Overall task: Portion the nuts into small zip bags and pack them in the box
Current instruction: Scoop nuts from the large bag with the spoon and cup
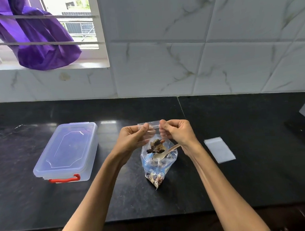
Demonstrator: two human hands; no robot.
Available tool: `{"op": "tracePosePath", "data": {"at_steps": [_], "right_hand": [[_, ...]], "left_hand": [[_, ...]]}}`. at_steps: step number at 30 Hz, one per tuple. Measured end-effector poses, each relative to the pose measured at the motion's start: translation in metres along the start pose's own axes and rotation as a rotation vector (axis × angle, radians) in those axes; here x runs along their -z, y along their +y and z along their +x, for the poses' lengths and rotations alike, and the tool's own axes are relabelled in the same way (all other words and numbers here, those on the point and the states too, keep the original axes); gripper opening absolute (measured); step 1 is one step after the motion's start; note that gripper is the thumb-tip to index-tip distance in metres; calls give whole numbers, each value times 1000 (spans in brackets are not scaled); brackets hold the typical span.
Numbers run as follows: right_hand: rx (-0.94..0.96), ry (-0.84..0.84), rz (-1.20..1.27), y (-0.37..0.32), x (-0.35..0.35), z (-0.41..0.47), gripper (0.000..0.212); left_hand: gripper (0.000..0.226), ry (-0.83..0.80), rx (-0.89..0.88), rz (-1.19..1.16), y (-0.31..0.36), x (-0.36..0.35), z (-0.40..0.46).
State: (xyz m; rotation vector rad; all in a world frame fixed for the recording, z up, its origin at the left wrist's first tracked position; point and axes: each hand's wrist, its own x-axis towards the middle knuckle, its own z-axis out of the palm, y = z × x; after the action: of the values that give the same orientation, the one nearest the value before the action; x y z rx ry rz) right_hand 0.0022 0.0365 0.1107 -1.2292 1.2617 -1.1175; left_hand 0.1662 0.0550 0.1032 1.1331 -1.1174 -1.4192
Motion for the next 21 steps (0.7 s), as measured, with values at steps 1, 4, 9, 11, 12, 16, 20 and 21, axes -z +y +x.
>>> {"op": "tracePosePath", "data": {"at_steps": [1,4,9,11,12,16,20,21], "right_hand": [[15,13,-3,1,0,0,20],[11,-27,17,3,1,1,19],[-25,-185,-24,4,-2,0,33],[-41,-152,29,0,-3,0,32],[-57,-154,55,-2,-2,0,34],[-42,-179,24,-2,-5,-1,30],[16,-101,47,1,-12,2,17],[17,-98,62,2,-13,3,18]], "left_hand": [[23,-3,1,5,-1,1,0],[24,66,3,-3,-3,-1,-1],[30,112,-44,84,1,-5,2],[29,141,-78,114,4,-4,3],[28,154,-93,129,6,-3,3],[28,194,-138,166,8,-1,3],[27,140,-106,166,6,-1,1],[28,101,-78,184,5,2,-1]]}}
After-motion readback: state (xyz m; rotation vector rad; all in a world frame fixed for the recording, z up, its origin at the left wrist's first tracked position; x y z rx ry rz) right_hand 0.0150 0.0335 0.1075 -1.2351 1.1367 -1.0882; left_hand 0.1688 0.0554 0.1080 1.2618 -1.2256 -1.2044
